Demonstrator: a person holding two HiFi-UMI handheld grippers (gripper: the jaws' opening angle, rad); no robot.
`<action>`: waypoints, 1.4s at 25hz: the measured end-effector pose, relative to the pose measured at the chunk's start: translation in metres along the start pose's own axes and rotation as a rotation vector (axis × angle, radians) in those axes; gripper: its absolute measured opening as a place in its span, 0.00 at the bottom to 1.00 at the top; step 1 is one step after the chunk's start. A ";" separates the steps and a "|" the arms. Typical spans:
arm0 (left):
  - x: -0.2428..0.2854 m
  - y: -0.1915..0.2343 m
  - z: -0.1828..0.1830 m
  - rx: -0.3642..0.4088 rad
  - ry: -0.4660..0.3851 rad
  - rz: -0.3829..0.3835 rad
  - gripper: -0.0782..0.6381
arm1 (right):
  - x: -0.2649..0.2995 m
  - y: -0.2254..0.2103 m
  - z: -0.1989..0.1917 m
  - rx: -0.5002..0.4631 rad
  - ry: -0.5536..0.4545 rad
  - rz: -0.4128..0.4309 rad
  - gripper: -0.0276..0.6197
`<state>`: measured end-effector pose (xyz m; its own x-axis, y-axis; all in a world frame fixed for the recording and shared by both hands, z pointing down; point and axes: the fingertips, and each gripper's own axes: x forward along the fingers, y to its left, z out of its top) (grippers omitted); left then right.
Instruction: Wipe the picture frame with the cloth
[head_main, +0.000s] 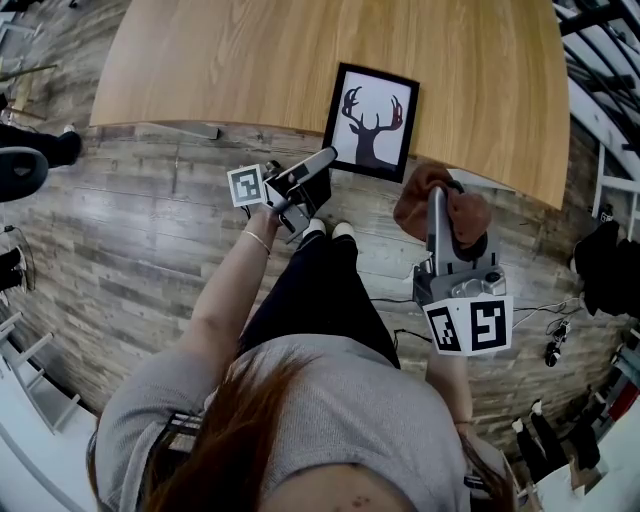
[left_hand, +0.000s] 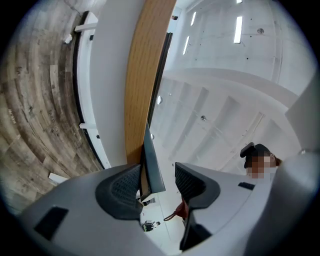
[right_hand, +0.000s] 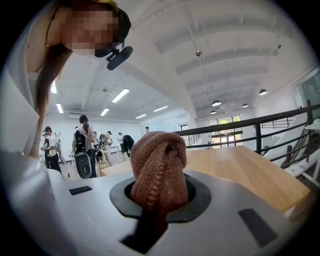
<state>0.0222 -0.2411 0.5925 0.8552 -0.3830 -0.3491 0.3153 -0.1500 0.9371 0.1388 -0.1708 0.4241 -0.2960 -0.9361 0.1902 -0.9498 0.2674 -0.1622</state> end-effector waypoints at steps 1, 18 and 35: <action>-0.005 0.000 0.003 0.001 -0.016 0.004 0.38 | 0.000 0.002 0.000 -0.001 -0.001 0.002 0.16; -0.036 -0.122 0.011 0.614 -0.196 0.303 0.38 | -0.019 0.032 0.033 -0.058 -0.088 0.038 0.16; 0.081 -0.266 -0.082 1.321 -0.041 0.340 0.12 | -0.064 0.056 0.119 -0.086 -0.306 -0.008 0.16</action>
<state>0.0415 -0.1579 0.3159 0.7910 -0.5986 -0.1264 -0.5508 -0.7868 0.2785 0.1169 -0.1235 0.2874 -0.2567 -0.9601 -0.1109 -0.9609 0.2658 -0.0772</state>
